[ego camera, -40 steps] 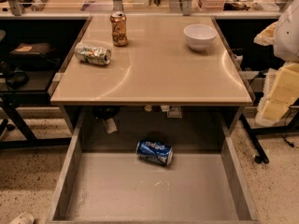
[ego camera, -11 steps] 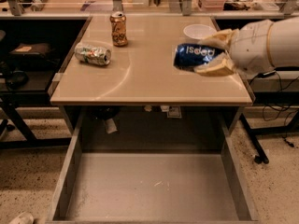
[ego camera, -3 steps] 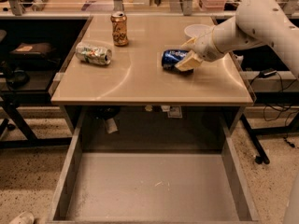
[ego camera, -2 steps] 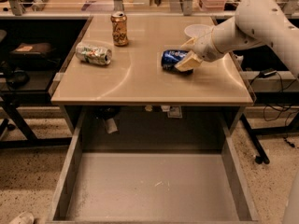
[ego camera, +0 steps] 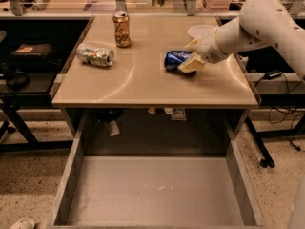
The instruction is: Pick pepsi can from top drawer and place on counter
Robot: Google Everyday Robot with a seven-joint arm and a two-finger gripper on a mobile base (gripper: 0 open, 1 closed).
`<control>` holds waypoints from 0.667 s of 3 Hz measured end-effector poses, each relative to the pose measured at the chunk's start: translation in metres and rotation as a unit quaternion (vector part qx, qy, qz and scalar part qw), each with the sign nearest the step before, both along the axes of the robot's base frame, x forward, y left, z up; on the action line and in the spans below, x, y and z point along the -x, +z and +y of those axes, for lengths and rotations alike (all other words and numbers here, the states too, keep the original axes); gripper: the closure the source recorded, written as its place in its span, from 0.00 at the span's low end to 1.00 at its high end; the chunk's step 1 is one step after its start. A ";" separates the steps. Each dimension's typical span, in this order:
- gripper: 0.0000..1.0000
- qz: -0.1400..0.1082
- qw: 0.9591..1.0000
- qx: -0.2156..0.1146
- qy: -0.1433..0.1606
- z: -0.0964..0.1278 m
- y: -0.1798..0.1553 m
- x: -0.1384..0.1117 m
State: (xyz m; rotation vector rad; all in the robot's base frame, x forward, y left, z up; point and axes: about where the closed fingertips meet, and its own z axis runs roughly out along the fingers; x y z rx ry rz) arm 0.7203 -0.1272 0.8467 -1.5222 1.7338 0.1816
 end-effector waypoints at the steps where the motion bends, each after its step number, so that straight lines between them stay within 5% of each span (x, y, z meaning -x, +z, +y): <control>1: 0.12 0.000 1.000 0.000 0.000 0.000 0.000 0.000; 2: 0.00 0.000 1.000 0.000 0.000 0.000 0.000 0.000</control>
Offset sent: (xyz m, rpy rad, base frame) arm 0.0000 0.0000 0.0000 0.0000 0.0000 0.0000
